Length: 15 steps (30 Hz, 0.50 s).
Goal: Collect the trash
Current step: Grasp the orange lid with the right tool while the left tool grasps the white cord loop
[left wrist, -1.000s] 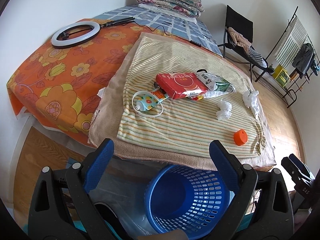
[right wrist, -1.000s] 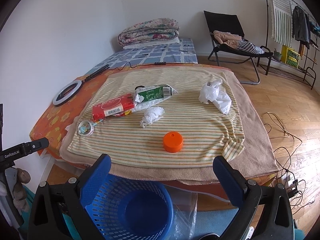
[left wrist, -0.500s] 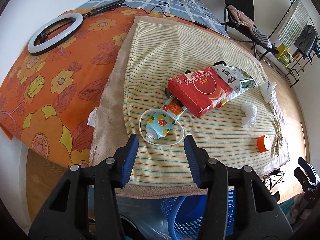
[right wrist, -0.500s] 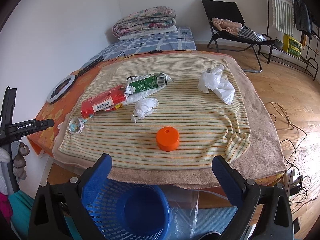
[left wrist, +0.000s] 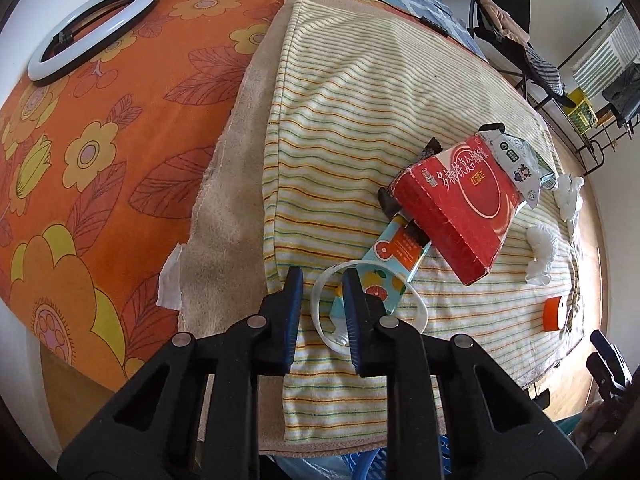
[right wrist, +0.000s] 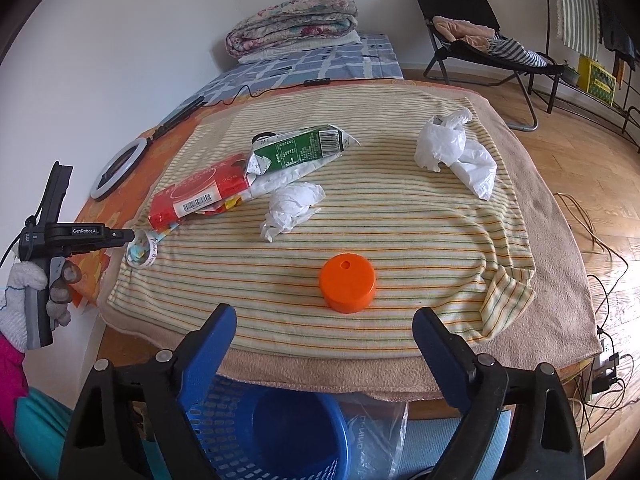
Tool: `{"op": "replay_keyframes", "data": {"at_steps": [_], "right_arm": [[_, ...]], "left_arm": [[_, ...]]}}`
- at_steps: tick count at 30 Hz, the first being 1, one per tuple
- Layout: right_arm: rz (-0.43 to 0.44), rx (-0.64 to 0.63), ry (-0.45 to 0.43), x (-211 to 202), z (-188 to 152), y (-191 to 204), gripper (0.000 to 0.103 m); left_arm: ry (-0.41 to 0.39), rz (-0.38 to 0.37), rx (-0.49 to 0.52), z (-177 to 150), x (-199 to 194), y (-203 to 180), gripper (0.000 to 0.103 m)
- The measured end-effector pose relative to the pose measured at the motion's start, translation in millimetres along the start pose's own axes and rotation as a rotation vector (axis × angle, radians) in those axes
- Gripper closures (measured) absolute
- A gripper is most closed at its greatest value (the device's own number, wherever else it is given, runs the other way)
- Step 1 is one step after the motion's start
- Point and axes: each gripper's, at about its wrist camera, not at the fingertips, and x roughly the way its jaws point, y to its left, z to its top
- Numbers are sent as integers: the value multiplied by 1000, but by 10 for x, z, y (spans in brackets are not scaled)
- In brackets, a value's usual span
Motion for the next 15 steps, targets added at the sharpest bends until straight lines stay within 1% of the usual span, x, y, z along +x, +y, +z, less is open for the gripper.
{"op": "replay_keyframes", "data": {"at_steps": [7, 8, 9, 10, 15], "right_arm": [[-1, -4, 24, 187, 75, 27, 16], [-3, -6, 25, 204, 78, 29, 16], [-8, -9, 28, 224, 80, 27, 16], [-9, -9, 31, 245, 83, 24, 16], [-22, 0, 50, 358, 88, -34, 19]], "left_arm": [[11, -19, -13, 59, 87, 45, 84], [13, -22, -15, 67, 101, 52, 85], [13, -22, -13, 72, 111, 51, 92], [11, -17, -9, 73, 116, 48, 97], [-11, -33, -14, 65, 70, 54, 100]]}}
